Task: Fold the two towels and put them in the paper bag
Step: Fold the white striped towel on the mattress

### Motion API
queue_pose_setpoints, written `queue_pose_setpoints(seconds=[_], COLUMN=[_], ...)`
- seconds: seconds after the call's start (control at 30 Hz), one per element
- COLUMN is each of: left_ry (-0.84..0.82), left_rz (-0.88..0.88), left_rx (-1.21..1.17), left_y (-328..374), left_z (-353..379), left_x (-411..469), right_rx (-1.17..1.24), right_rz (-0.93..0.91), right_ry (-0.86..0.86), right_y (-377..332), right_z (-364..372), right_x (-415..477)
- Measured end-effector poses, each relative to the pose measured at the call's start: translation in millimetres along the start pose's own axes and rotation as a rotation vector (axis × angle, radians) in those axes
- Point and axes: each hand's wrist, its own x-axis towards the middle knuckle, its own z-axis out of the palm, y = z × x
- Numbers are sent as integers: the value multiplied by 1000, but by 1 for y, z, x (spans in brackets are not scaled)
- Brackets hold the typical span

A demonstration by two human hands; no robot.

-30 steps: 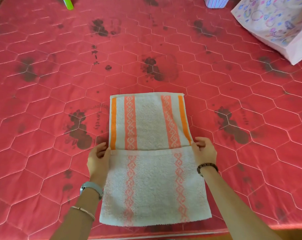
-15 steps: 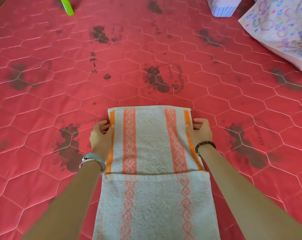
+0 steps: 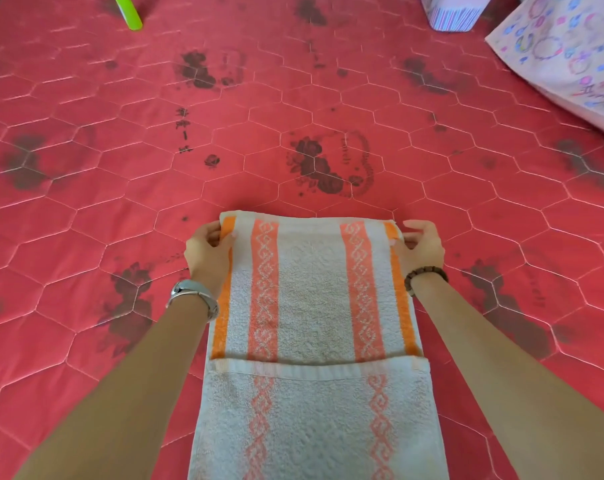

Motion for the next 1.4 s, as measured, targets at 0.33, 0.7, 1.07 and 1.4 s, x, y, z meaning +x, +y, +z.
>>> queue_pose_setpoints(seconds=[0.33,0.7,1.07,1.4], left_ry=[-127,-171,-199,-347], left_rz=[20,-158,9,-10], left_rx=[27,141,-59,40], left_y=[15,5,23,7], left_z=[-20,-3,-39,-132], left_x=[-5,3,-36,-131], right_rx=[55,-33,-76,164], right_rz=[69,-191,-90,80], right_ry=[-236,-275,-191,-170], right_y=[-27,-18,-14,10], right_z=[-15,-33,-56,-120], right_x=[-7,-29,-48,-146])
